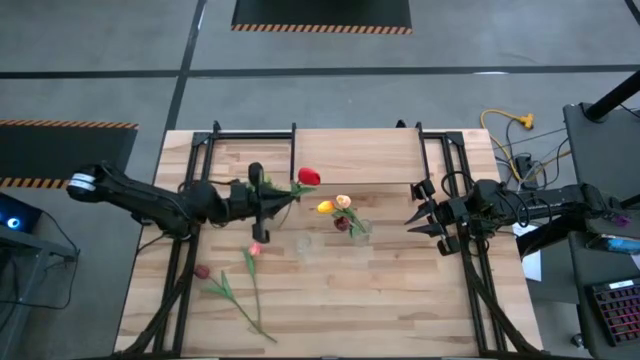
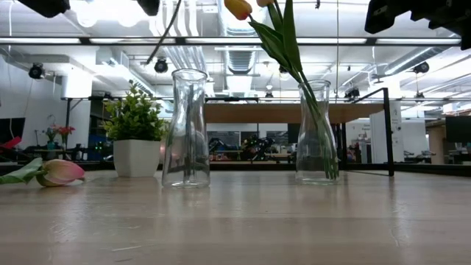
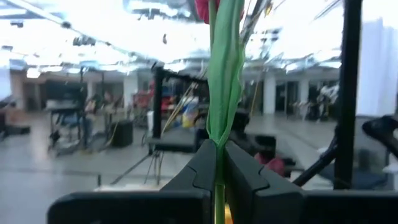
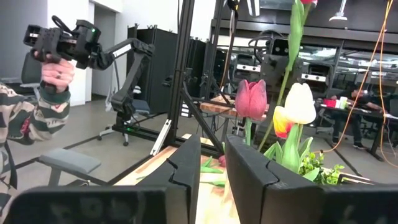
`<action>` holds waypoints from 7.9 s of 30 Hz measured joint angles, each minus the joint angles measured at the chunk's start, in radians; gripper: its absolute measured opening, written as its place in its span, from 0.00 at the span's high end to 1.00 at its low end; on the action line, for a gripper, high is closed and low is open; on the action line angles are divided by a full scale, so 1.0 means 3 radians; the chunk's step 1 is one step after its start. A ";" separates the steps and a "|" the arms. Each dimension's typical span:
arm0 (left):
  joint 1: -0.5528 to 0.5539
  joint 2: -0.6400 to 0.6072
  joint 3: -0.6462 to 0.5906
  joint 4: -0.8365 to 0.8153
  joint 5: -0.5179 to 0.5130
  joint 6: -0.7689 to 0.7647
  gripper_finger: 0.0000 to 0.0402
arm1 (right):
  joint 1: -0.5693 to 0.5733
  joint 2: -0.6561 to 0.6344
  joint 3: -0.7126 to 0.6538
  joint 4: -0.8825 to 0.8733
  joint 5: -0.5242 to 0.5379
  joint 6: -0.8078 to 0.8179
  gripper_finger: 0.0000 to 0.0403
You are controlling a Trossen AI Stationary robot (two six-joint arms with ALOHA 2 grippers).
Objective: Pick and place flowers into a vace then onto a shelf
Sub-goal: Put the red tulip into the left transparent vase, then put the pink tulip into the left transparent vase
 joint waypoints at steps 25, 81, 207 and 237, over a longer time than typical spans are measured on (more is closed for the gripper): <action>-0.0109 0.1129 -0.0021 0.1537 0.0571 0.0198 1.00 | 0.0001 0.0001 0.0000 -0.0030 0.0000 0.0004 0.85; -0.0127 0.1453 -0.0302 0.1628 0.0909 0.0532 1.00 | 0.0001 0.0001 0.0000 -0.0031 0.0001 0.0011 0.86; -0.0127 -0.0621 0.0074 -0.3293 0.0094 -0.2946 0.48 | 0.0001 0.0001 0.0001 -0.0051 0.0000 0.0093 0.85; -0.0772 0.1318 0.1047 -0.5877 0.1055 -0.5405 0.48 | 0.0000 0.0001 0.0001 -0.0057 0.0000 0.0099 0.84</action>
